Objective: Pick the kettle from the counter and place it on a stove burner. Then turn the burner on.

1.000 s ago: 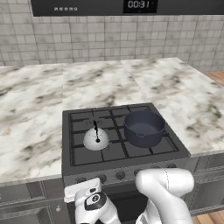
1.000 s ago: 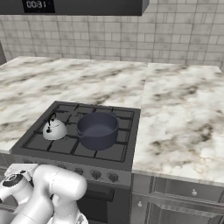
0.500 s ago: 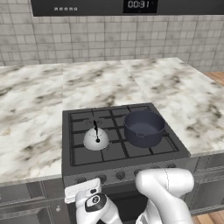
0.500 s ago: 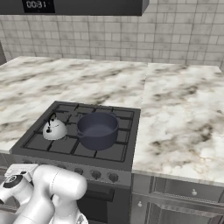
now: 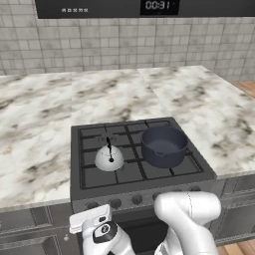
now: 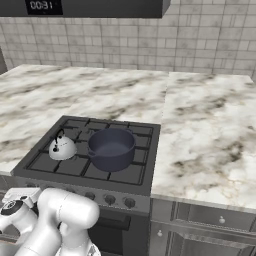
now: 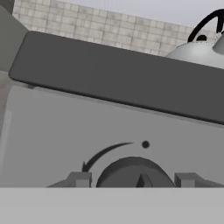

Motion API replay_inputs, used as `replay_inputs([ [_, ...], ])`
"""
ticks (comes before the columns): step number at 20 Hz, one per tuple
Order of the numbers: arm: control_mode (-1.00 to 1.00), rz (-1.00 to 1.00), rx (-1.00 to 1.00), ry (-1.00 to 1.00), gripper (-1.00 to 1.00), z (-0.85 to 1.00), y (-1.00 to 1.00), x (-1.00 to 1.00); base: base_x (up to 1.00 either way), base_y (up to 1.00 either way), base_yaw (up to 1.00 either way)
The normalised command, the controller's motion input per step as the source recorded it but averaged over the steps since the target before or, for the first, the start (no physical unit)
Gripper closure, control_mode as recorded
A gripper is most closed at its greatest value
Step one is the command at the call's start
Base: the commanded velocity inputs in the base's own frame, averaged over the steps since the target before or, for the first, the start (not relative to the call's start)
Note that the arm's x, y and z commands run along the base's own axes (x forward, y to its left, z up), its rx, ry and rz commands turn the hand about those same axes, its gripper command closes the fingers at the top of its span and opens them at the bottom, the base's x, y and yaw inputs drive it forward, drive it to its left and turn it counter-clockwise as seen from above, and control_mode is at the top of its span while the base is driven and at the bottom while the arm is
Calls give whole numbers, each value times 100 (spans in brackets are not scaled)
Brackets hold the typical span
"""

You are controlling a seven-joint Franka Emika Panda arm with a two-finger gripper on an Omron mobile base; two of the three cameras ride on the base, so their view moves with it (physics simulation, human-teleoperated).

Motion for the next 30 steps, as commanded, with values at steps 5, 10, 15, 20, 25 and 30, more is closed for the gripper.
replay_inputs([
  [5, -100, 0, 0, 1, 100, -2, 31, 1, 0, 0, 0],
  [10, -100, 1, -2, 0, 100, 0, 0, 0, 0, 0, 0],
  [15, -100, 15, -21, 3, 100, 0, 0, 0, 0, 0, 0],
  [20, -100, 21, -26, 2, 100, 0, 0, 0, 0, 0, 0],
  [25, -100, 21, -32, 0, 100, 0, 0, 0, 0, 0, 0],
  [30, -100, 23, -37, 0, 100, 0, 8, 0, 0, 0, 0],
])
